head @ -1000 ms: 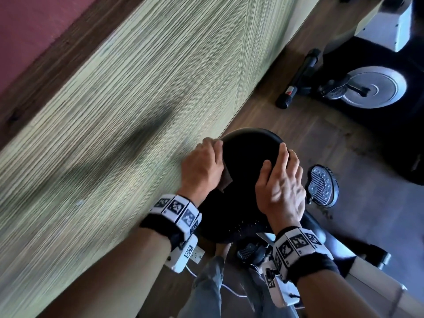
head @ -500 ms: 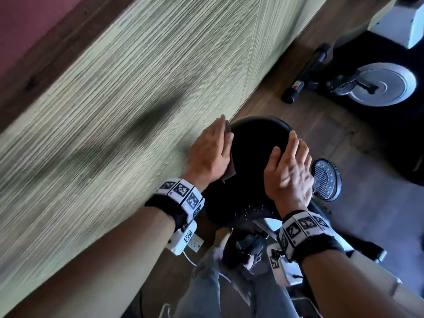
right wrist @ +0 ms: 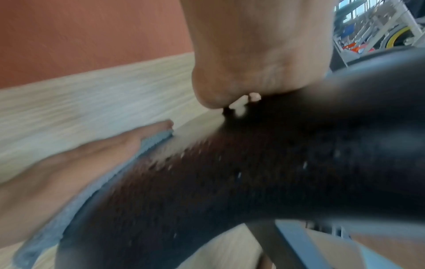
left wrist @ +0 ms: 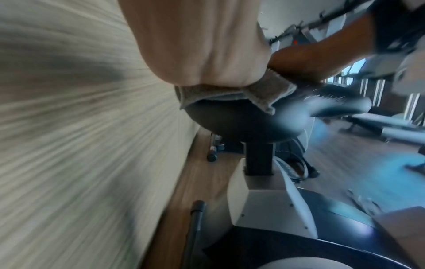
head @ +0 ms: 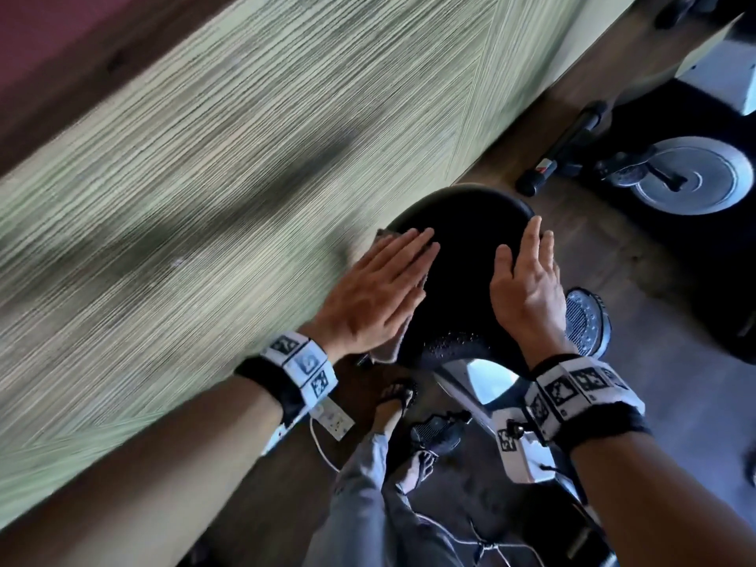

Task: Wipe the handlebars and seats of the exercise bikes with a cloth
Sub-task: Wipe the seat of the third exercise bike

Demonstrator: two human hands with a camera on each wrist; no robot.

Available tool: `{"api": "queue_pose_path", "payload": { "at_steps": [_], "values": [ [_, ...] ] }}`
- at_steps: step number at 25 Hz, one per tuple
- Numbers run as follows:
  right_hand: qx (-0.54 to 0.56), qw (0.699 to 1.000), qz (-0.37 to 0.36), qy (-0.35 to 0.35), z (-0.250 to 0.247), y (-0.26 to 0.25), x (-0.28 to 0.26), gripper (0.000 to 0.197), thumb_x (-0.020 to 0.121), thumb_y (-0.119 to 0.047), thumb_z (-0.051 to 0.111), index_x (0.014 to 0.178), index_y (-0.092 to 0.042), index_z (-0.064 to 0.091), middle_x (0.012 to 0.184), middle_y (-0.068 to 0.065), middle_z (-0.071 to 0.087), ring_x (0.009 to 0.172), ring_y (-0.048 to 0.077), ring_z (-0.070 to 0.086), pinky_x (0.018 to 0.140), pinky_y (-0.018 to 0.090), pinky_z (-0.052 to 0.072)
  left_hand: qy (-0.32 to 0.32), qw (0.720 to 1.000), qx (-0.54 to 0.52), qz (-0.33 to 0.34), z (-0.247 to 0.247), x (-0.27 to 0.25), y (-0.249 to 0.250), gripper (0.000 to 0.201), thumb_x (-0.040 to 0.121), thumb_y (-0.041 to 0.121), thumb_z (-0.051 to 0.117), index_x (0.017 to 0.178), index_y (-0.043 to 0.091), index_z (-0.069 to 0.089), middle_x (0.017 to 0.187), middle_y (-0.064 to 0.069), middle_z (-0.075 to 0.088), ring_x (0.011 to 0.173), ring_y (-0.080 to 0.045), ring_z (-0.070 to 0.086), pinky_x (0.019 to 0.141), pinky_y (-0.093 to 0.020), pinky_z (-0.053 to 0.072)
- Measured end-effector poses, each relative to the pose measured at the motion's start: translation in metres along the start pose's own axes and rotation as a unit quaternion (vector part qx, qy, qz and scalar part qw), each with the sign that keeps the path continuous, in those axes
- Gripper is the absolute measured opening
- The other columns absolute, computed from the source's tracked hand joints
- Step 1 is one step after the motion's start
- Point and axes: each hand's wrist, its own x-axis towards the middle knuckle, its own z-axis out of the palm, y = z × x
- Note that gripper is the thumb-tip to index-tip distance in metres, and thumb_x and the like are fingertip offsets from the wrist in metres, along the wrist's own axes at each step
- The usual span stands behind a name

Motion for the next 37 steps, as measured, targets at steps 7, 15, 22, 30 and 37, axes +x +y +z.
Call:
{"api": "queue_pose_path", "payload": {
  "at_steps": [7,15,22,30,37],
  "values": [
    [-0.029,0.995,-0.094,-0.011,-0.018,0.054,-0.044,0.060,0.105,-0.048,0.021,0.163,-0.031,0.021,0.164,0.004,0.035,0.151,0.026,0.031,0.123,0.045,0.023,0.126,0.970,-0.030,-0.206,0.021,-0.005,0.035,0.051,0.109,0.027,0.030,0.156,0.007,0.038,0.164,-0.009,0.032,0.154,-0.021,0.025,0.125,-0.045,0.023],
    [0.135,0.990,-0.019,-0.031,-0.020,0.050,-0.044,0.054,0.109,-0.055,0.014,0.157,-0.040,0.034,0.159,-0.001,0.043,0.146,0.021,0.039,0.112,0.031,0.029,0.114,0.981,0.109,-0.110,0.062,0.013,0.103,0.058,0.111,0.042,0.036,0.148,-0.001,0.048,0.155,-0.023,0.044,0.144,-0.034,0.043,0.119,-0.045,0.034],
    [0.005,0.999,-0.031,-0.035,-0.018,0.053,-0.057,0.053,0.108,-0.056,0.010,0.159,-0.048,0.019,0.158,0.005,0.046,0.140,0.033,0.045,0.105,0.042,0.034,0.110,0.991,0.075,-0.015,0.043,-0.019,0.062,0.052,0.111,0.031,0.034,0.155,0.003,0.039,0.162,-0.018,0.035,0.152,-0.030,0.031,0.124,-0.044,0.025],
    [-0.038,0.997,-0.073,0.013,-0.014,0.046,-0.066,0.071,0.096,-0.057,0.005,0.162,-0.035,0.020,0.158,0.006,0.046,0.142,0.035,0.042,0.111,0.047,0.033,0.124,0.913,-0.150,-0.358,0.013,0.036,0.008,0.049,0.111,0.027,0.029,0.154,0.006,0.040,0.153,-0.013,0.048,0.141,-0.026,0.045,0.116,-0.031,0.030],
    [-0.062,0.990,-0.116,0.051,-0.007,0.053,-0.061,0.056,0.111,-0.046,0.017,0.163,-0.025,0.021,0.169,-0.008,0.021,0.153,0.021,0.028,0.124,0.033,0.014,0.187,0.902,-0.102,-0.376,0.042,-0.016,0.062,0.059,0.108,0.035,0.025,0.159,0.004,0.024,0.162,-0.016,0.033,0.150,-0.025,0.031,0.125,-0.035,0.024]
  ]
}}
